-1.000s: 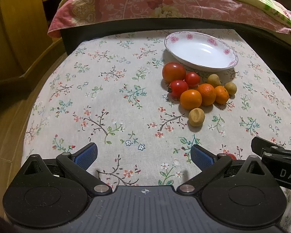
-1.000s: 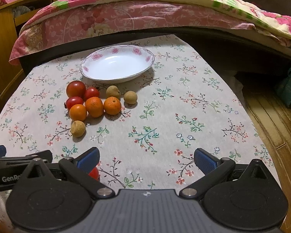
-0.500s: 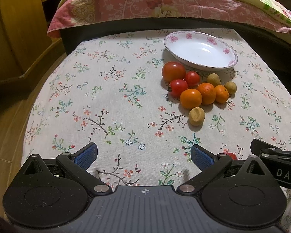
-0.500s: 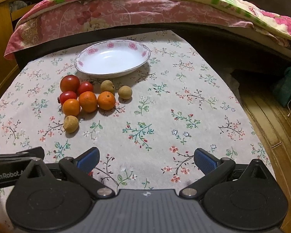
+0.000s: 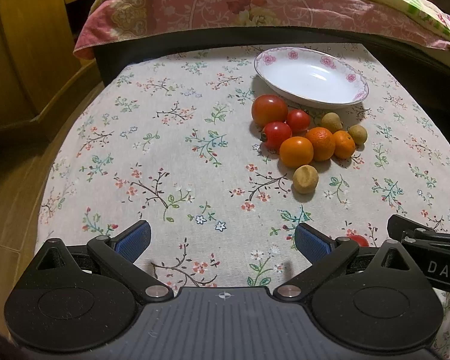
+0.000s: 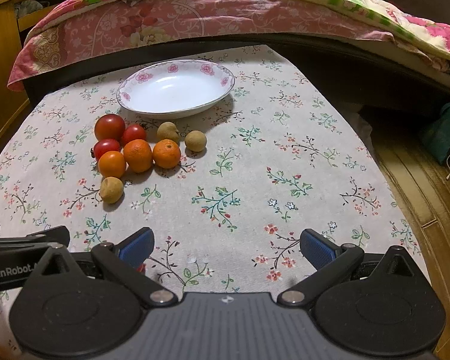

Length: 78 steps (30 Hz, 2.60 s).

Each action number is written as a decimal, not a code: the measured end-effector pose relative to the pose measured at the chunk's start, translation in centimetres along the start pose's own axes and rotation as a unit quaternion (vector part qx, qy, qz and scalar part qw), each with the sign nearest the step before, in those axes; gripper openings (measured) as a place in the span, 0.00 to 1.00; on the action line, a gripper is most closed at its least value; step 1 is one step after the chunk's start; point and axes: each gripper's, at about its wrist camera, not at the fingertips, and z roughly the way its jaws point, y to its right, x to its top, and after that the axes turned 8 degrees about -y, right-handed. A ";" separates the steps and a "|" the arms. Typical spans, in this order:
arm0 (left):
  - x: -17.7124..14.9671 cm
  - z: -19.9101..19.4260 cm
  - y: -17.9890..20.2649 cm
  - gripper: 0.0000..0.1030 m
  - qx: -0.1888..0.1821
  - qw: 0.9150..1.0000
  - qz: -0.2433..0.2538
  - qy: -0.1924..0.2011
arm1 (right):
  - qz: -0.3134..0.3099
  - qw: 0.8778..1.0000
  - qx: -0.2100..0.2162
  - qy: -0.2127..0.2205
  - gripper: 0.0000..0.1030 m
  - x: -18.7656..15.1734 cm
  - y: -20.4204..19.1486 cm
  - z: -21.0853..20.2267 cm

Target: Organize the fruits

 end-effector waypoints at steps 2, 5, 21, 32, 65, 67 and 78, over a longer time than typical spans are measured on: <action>0.0 0.0 0.0 1.00 0.000 1.000 0.000 0.000 | 0.000 1.000 0.000 0.000 1.00 0.0 0.0 0.0; 0.0 0.0 0.0 1.00 0.000 1.000 0.000 0.000 | 0.000 1.000 0.000 0.000 1.00 0.0 0.0 0.0; 0.0 0.0 -0.1 0.99 0.000 1.000 0.000 -0.001 | 0.001 1.000 0.002 -0.003 1.00 -0.1 -0.2 0.1; -0.4 -0.1 -0.5 0.99 -0.001 1.000 0.005 0.002 | -0.004 1.000 0.013 -0.005 0.99 -0.2 -0.3 0.1; -0.9 0.6 -2.9 0.73 -0.034 0.999 0.024 0.028 | -0.149 0.978 0.147 -0.017 0.26 -1.6 -5.1 1.1; -0.8 0.8 -2.8 0.63 -0.043 0.999 0.024 0.020 | -0.150 0.977 0.150 -0.016 0.26 -1.5 -5.1 1.3; 0.1 0.4 -0.8 0.55 -0.067 0.996 0.055 0.033 | -0.144 0.979 0.144 0.005 0.25 -1.1 -4.1 0.2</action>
